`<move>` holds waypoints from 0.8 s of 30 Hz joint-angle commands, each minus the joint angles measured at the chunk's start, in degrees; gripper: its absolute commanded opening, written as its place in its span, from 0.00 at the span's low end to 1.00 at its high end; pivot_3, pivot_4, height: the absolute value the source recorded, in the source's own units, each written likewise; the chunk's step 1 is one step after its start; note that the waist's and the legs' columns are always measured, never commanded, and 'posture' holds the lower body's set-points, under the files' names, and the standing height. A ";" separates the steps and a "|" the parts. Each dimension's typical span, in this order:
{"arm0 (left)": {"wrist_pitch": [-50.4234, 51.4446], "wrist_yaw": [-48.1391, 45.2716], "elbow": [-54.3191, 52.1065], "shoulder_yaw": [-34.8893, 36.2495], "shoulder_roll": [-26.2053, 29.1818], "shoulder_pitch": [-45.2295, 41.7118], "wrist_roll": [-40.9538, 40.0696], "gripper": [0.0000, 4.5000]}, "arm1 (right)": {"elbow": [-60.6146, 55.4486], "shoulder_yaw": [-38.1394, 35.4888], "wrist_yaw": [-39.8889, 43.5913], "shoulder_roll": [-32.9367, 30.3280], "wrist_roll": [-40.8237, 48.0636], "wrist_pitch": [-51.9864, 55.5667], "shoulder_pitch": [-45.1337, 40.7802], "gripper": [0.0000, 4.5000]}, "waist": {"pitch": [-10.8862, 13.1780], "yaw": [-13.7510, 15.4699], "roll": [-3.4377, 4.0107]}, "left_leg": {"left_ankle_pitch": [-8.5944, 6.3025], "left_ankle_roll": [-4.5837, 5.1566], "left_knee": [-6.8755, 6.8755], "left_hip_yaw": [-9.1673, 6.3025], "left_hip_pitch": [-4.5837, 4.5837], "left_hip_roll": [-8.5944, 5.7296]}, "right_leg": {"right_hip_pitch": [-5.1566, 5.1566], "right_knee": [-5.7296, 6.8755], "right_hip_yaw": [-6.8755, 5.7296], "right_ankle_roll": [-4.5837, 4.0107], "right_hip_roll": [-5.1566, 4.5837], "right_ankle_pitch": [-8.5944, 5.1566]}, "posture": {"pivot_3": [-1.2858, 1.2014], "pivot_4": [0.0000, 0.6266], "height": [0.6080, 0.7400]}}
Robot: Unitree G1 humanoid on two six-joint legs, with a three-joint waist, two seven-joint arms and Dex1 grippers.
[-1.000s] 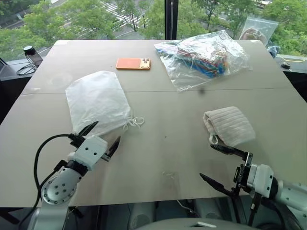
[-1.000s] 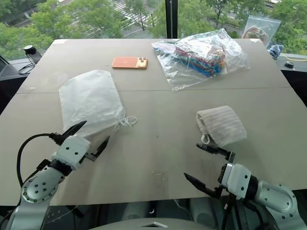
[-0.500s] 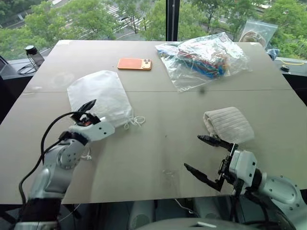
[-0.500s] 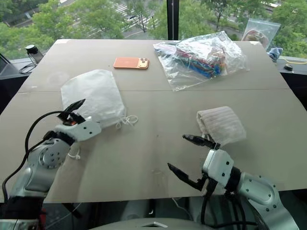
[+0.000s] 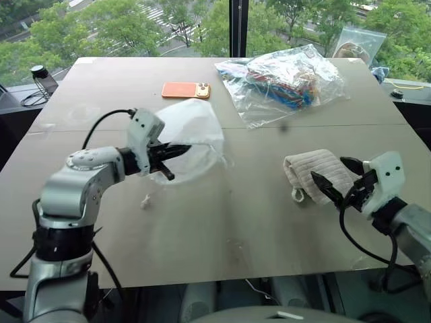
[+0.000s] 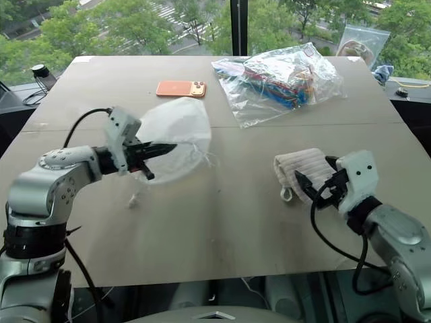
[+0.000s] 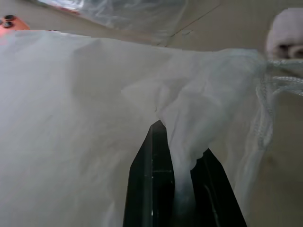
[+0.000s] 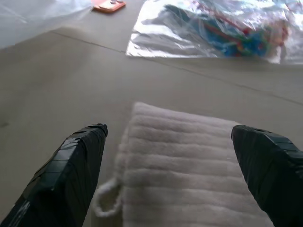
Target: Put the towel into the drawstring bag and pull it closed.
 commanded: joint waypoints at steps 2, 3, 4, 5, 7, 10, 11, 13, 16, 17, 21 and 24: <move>13.11 8.78 -3.16 1.87 -5.40 -6.02 -4.23 0.02 | 16.39 -0.64 6.66 -6.85 -0.39 1.84 -6.28 1.00 | 0.02 -0.06 -0.02 | 0.00 0.00 0.01 -0.02 -0.01 -0.01 | 0.00 -0.01 0.01 0.01 0.03 0.01 | 0.52 0.24 1.00; 14.02 10.23 -3.37 1.89 -6.32 -6.66 -4.10 0.02 | 19.16 -0.50 7.62 -7.46 -0.16 1.92 -7.43 1.00 | 0.02 -0.11 -0.03 | 0.00 0.00 0.01 -0.02 -0.02 -0.01 | 0.00 -0.01 0.02 0.00 0.03 0.01 | 0.52 0.24 1.00; 14.43 11.65 -3.56 2.01 -7.50 -7.30 -4.11 0.02 | 22.68 -0.09 9.65 -7.96 0.98 2.78 -9.23 1.00 | 0.02 -0.14 -0.02 | 0.00 0.00 0.00 -0.02 0.01 -0.01 | 0.00 -0.01 0.05 0.00 0.06 0.01 | 0.52 0.24 1.00; 14.79 12.66 -3.74 2.18 -8.31 -7.70 -4.29 0.02 | 25.38 0.42 11.06 -8.17 1.65 3.36 -10.80 1.00 | 0.02 -0.17 -0.01 | 0.00 0.01 -0.01 -0.02 0.00 -0.01 | 0.00 -0.01 0.07 -0.01 0.07 0.01 | 0.52 0.24 1.00; 15.06 14.69 -4.26 2.13 -9.80 -8.25 -4.30 0.02 | 30.52 2.20 13.97 -8.21 2.41 4.84 -14.40 1.00 | 0.04 -0.21 0.02 | 0.00 0.01 -0.04 -0.06 0.00 0.01 | -0.02 -0.01 0.10 -0.02 0.13 0.01 | 0.52 0.24 1.00; 14.16 18.43 -4.85 1.67 -11.86 -8.63 -3.01 0.02 | 37.48 7.54 20.02 -7.30 3.41 7.52 -20.79 1.00 | 0.07 -0.71 0.06 | 0.00 0.01 -0.05 -0.09 0.01 0.00 | -0.03 -0.02 0.17 -0.01 0.15 0.02 | 0.52 0.24 1.00; 13.87 19.79 -4.84 1.57 -12.52 -8.59 -2.45 0.02 | 39.25 9.12 21.73 -6.84 3.27 7.45 -22.31 1.00 | 0.07 -0.77 0.06 | 0.00 0.01 -0.05 -0.08 0.01 -0.01 | -0.03 -0.02 0.18 -0.01 0.15 0.02 | 0.52 0.24 1.00; 13.72 22.05 -4.68 1.68 -13.72 -8.50 -1.75 0.02 | 42.59 10.90 23.70 -5.18 3.51 8.07 -25.17 1.00 | 0.07 -0.97 0.05 | 0.00 0.01 -0.05 -0.10 -0.01 -0.01 | -0.03 -0.04 0.16 -0.01 0.15 0.02 | 0.52 0.24 1.00; 13.98 24.06 -4.60 2.23 -14.92 -8.73 -1.59 0.02 | 45.70 15.01 26.05 -3.14 1.35 6.96 -28.08 1.00 | 0.06 -1.45 0.04 | 0.00 0.00 -0.05 -0.11 0.00 0.00 | -0.02 -0.04 0.16 0.00 0.16 0.02 | 0.52 0.24 1.00; 14.18 24.30 -4.66 2.26 -15.05 -8.97 -1.74 0.02 | 46.30 17.06 26.64 -2.75 -0.69 4.86 -28.19 1.00 | 0.06 -1.62 0.04 | 0.00 0.00 -0.05 -0.10 0.02 0.00 | -0.02 -0.03 0.17 0.00 0.16 0.02 | 0.52 0.24 1.00; 14.57 25.67 -4.66 2.04 -15.15 -9.76 -1.64 0.00 | 47.89 21.03 27.06 -0.74 -6.50 -2.40 -27.22 0.84 | -0.10 -2.57 -0.22 | 0.00 0.00 -0.06 -0.19 0.14 0.04 | -0.01 0.00 0.27 0.00 0.30 0.03 | 0.52 0.24 1.00; 16.25 26.95 -4.72 2.79 -15.59 -9.92 -1.96 0.00 | 45.90 20.02 27.87 0.63 -6.29 -3.65 -25.34 0.55 | -0.10 -2.95 -0.21 | 0.00 0.00 -0.04 -0.20 0.20 0.04 | 0.00 0.07 0.30 0.02 0.32 0.04 | 0.52 0.24 1.00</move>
